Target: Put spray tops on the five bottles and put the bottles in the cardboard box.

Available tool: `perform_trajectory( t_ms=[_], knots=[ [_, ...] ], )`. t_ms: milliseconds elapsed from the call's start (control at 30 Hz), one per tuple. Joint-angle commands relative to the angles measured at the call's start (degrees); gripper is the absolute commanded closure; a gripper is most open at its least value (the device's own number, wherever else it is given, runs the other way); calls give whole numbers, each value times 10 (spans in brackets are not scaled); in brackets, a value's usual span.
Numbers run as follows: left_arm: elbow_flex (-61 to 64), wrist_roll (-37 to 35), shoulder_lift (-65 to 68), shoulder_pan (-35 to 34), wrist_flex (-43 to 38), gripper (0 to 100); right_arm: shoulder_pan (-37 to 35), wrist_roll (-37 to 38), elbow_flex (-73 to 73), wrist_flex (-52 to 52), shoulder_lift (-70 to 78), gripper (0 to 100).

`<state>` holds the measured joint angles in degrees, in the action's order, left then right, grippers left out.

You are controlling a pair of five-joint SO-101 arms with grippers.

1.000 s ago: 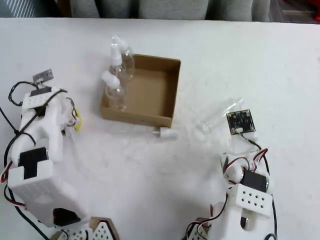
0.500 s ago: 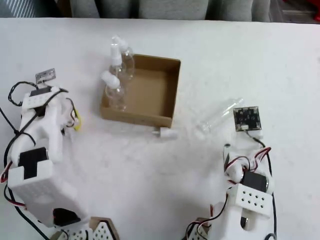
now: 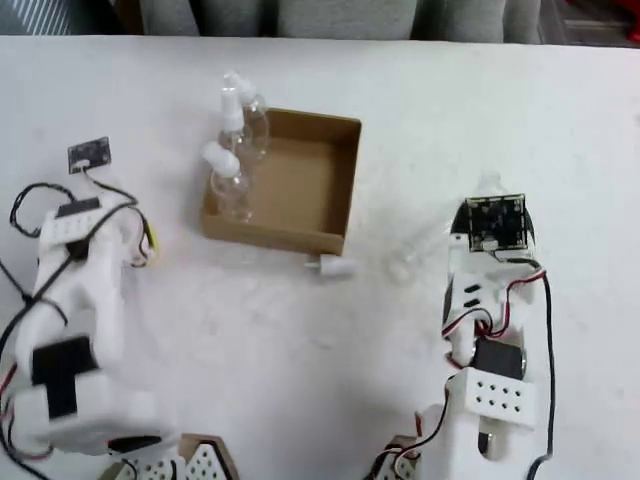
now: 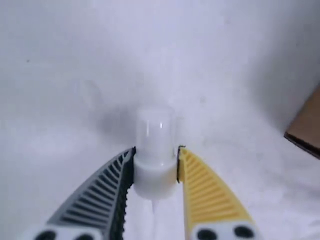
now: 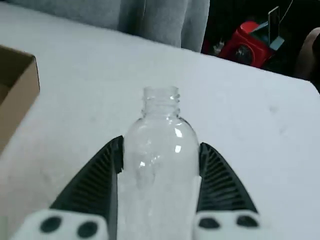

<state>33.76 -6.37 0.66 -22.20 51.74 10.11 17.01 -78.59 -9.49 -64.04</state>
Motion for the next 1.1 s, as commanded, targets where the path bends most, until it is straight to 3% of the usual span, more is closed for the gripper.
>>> perform_trajectory(
  t_ms=[0,133,300,533,733,900,1067],
  knots=[
    [51,8,-138,-2,-22,979,-8,-143,4,23,0,981],
    [77,8,-211,-2,-18,977,-17,-252,4,22,-16,981],
    [98,8,-291,-2,-22,978,-90,-253,-37,23,-129,981],
    [97,8,-450,-2,-22,978,-233,-252,-131,22,-405,982],
    [33,7,-590,10,-23,978,-336,-252,-131,52,-357,982],
    [-86,4,-614,65,-23,978,-464,-219,-128,70,-376,982],
    [-209,-133,-556,136,-23,978,-541,-171,-142,67,-381,982]
  ],
)
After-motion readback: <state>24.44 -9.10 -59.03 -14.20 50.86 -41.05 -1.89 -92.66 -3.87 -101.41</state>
